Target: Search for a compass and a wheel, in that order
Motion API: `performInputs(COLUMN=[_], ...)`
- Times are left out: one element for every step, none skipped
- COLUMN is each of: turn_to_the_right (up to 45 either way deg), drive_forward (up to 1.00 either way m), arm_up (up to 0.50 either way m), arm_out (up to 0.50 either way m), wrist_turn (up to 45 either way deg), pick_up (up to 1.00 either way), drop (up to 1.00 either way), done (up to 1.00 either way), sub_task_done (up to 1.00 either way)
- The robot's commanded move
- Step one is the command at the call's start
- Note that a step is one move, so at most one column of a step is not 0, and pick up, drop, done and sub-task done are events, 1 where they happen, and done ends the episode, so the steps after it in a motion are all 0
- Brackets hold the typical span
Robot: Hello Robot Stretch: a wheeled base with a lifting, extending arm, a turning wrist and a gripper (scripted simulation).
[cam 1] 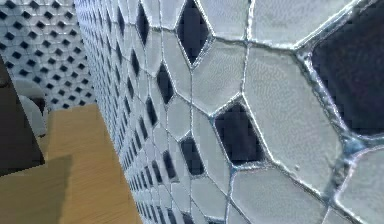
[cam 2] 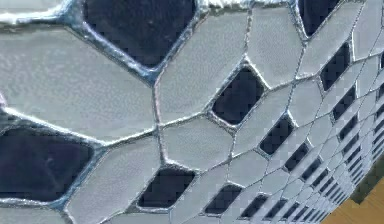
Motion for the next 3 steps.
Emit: performInputs(turn_to_the_right=[-39.0, 0.0, -45.0], drive_forward=[0.00, 0.75, 0.00], arm_up=[0.00, 0.00, 0.00], arm_out=[0.00, 0.00, 0.00], wrist_turn=[0.0, 0.0, 0.0], pick_up=[0.00, 0.00, 0.00], drop=[0.00, 0.00, 0.00], done=[0.00, 0.00, 0.00], sub_task_done=[0.00, 0.00, 0.00])
